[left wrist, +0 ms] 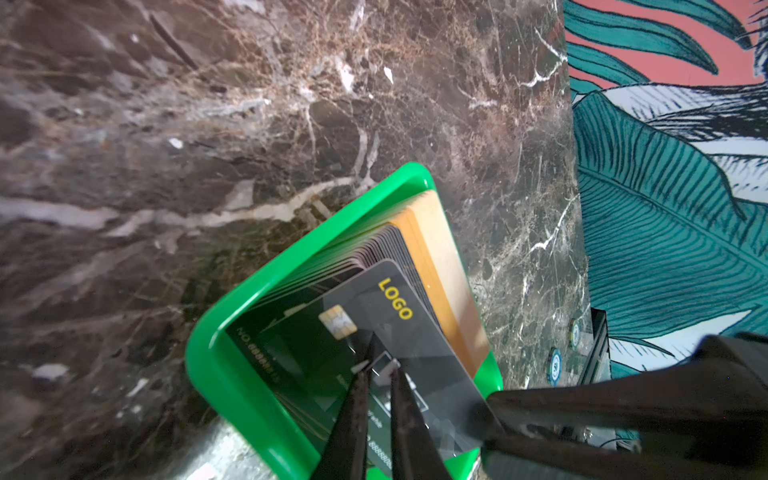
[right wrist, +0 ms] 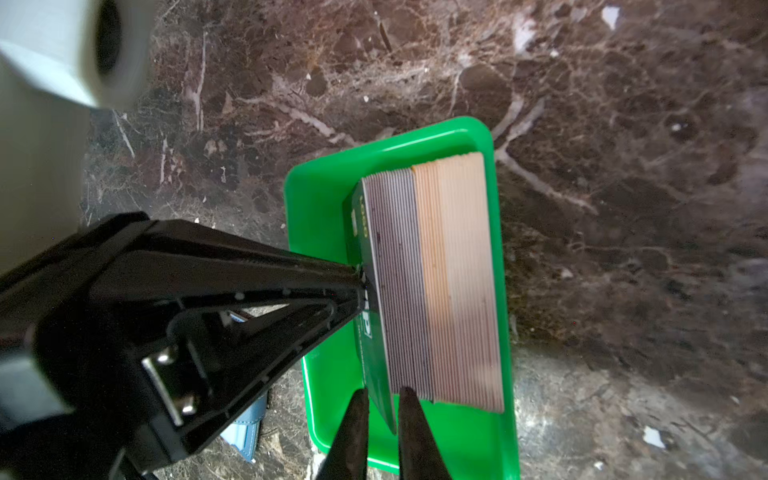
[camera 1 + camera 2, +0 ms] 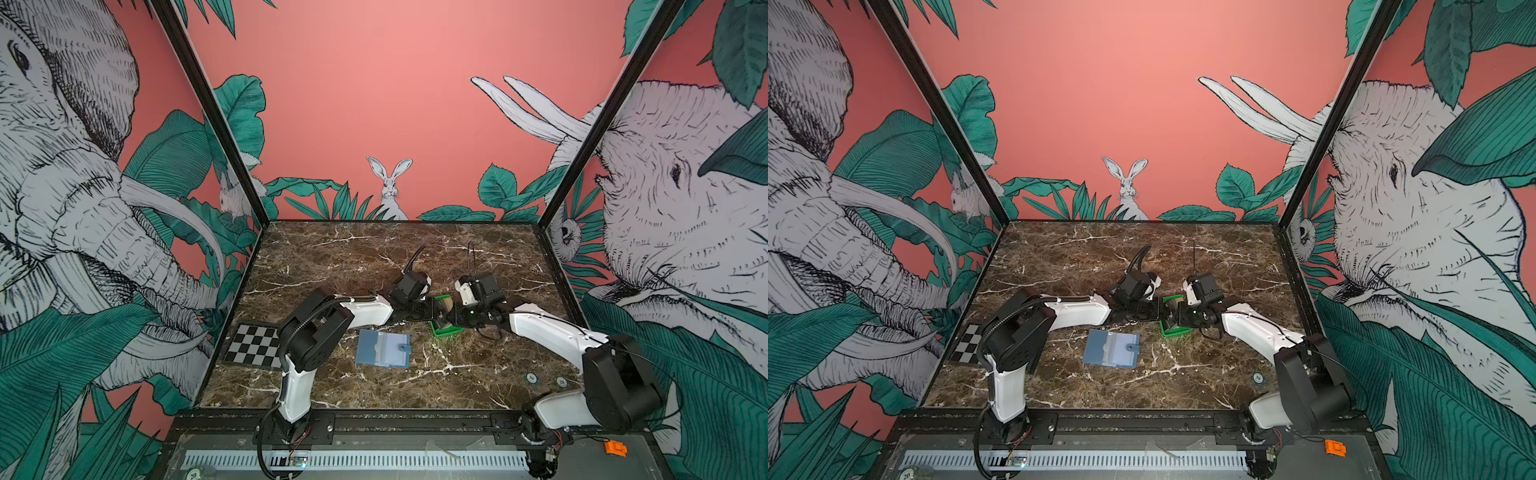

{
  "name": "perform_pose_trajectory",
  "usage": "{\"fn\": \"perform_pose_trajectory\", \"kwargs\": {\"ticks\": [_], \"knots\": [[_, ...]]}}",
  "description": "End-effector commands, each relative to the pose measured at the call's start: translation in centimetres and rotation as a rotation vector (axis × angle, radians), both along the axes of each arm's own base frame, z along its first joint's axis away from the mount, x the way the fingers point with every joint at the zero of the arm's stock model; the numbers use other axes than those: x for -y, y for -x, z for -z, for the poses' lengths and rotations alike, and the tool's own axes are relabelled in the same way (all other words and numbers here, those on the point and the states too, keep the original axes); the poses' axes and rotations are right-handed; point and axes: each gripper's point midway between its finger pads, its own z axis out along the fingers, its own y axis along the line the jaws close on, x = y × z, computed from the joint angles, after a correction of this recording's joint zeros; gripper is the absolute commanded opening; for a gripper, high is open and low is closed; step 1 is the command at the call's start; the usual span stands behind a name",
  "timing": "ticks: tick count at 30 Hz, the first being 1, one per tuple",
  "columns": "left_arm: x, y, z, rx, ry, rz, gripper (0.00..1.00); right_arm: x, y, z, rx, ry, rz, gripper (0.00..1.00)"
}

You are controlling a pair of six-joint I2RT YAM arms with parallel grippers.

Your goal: Put the credit cards into the card holder

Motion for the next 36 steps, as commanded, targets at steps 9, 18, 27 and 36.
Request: {"fn": "perform_pose_trajectory", "kwargs": {"ticks": [9,18,27,36], "knots": [[-0.6,0.2,-1.9,0.056,0.029,-0.024,0.14,0.2,-0.1,-0.6,0.037,-0.006,0.031,0.01],[-3.0,2.1,-6.9,0.144,0.126,-0.043,0.21,0.8,1.1,-2.5,0.090,-0.037,0.080,0.00],[-7.4,5.7,-9.1,0.168,0.158,-0.057,0.26,-0.2,2.8,-5.9,0.179,-0.098,0.085,0.00],[-10.8,8.3,-11.9,0.241,0.257,-0.087,0.29,-3.0,4.5,-8.9,0.268,-0.158,0.052,0.00]]}}
